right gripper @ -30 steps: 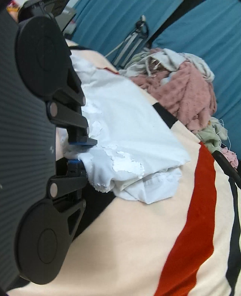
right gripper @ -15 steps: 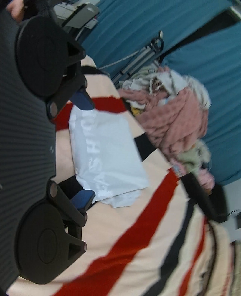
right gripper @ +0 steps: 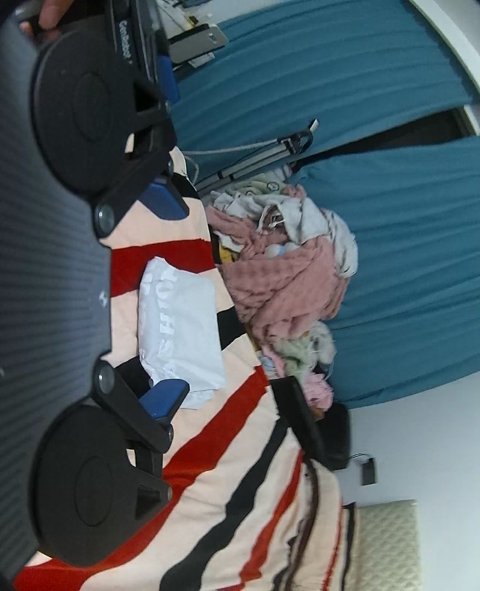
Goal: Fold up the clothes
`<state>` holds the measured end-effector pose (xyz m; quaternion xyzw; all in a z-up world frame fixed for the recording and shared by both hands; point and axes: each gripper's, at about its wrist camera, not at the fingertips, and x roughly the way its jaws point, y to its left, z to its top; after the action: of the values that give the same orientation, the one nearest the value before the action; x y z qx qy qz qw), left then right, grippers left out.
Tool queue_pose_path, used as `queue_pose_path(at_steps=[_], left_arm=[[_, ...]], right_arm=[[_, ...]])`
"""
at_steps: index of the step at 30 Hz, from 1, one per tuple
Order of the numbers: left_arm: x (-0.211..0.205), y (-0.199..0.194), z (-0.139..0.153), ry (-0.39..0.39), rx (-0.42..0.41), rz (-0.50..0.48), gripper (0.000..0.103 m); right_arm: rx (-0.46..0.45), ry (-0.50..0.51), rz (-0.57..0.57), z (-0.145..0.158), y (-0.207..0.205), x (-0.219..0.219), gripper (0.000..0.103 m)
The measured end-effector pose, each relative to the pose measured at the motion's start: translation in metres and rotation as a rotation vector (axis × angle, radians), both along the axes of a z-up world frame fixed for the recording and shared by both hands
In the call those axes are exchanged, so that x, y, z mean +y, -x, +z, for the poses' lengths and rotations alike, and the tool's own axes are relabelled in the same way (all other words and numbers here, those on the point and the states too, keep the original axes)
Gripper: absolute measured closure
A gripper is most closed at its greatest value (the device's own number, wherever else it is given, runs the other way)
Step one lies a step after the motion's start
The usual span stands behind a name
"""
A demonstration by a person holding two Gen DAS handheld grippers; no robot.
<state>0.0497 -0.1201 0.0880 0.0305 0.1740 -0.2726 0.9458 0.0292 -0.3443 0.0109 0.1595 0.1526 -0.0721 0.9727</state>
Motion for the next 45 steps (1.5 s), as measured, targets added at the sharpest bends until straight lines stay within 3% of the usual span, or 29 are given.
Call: queue_pose_path(at_steps=[10, 18, 24, 45], left_arm=[[0.03, 0.064, -0.048, 0.033, -0.05, 0.044, 0.0], [0.044, 0.063, -0.083, 0.019, -0.027, 0.082, 0.0], [0.054, 0.058, -0.096, 0.041, -0.013, 0.14, 0.0], [0.056, 0.056, -0.098, 0.017, 0.007, 0.143, 0.0]], right_arm=[[-0.056, 0.089, -0.053, -0.056, 0.034, 0.03, 0.009], [-0.052, 0.138, -0.083, -0.094, 0.034, 0.045, 0.009], [-0.023, 0.181, -0.064, -0.103, 0.025, 0.053, 0.009], [-0.011, 0.197, -0.078, -0.103, 0.027, 0.057, 0.009]])
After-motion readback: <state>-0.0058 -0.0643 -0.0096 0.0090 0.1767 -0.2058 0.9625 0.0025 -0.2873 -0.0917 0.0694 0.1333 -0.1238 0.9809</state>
